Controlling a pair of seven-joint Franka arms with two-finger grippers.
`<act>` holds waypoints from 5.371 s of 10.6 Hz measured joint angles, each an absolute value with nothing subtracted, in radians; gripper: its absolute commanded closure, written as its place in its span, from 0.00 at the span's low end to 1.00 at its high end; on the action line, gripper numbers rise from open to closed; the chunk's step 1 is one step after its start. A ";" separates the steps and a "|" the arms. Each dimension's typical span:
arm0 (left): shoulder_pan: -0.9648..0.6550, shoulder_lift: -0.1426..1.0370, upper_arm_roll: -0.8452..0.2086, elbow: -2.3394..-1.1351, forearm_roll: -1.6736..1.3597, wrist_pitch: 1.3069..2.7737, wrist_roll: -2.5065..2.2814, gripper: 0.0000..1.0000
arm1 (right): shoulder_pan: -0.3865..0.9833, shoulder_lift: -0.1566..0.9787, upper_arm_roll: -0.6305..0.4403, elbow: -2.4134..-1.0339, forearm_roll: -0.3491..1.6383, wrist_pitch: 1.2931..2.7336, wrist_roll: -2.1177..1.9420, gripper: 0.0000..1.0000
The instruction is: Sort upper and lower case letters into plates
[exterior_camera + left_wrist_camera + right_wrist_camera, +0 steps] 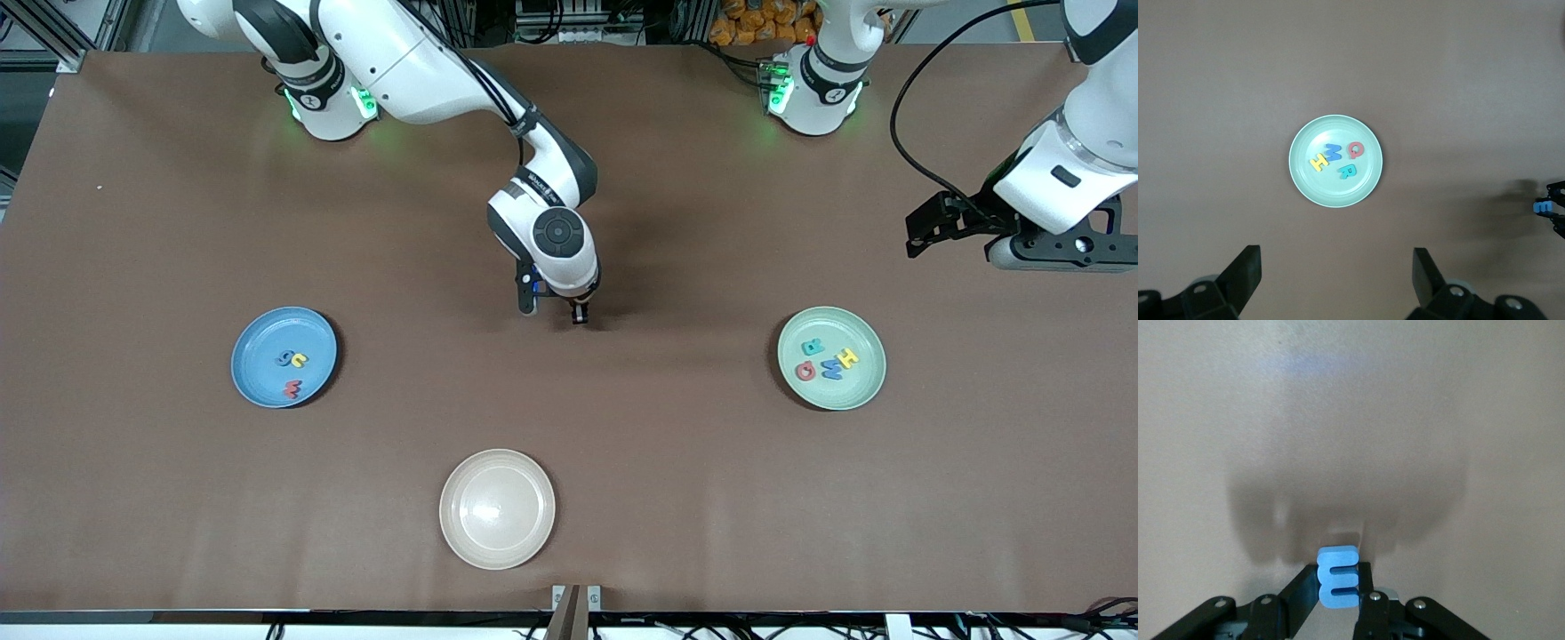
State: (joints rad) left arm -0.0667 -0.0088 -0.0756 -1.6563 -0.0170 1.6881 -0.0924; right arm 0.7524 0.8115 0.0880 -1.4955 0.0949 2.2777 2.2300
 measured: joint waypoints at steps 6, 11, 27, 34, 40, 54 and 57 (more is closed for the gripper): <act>-0.069 -0.009 -0.076 -1.658 -0.017 1.688 -0.092 0.00 | 0.542 0.657 0.089 -1.476 0.111 1.976 1.869 1.00; -0.070 -0.008 -0.076 -1.663 -0.017 1.688 -0.092 0.00 | 0.202 0.613 0.077 -1.478 0.115 1.845 1.324 1.00; -0.104 -0.002 -0.081 -1.682 -0.017 1.693 -0.092 0.00 | 0.101 0.479 -0.093 -1.525 0.100 1.850 0.802 0.00; -0.090 -0.009 -0.067 -1.646 0.015 1.699 -0.044 0.00 | 0.107 0.153 -0.076 -1.517 0.061 1.674 0.365 0.00; -0.081 -0.025 -0.031 -1.572 0.021 1.655 -0.031 0.00 | 0.063 0.106 0.020 -1.483 -0.072 1.576 0.264 0.00; -0.085 -0.033 -0.030 -1.571 0.021 1.627 -0.061 0.00 | 0.036 0.065 0.006 -1.510 -0.044 1.491 0.198 0.00; -0.087 -0.033 -0.030 -1.571 0.021 1.626 -0.061 0.00 | 0.036 0.059 0.012 -1.507 -0.042 1.487 0.238 0.00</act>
State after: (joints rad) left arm -0.0868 -0.0330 -0.0301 -1.5709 0.0206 1.6264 -0.0605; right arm 0.0361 0.0591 0.0120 -1.5073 -0.0416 1.4866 0.2379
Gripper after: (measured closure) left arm 0.000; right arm 0.000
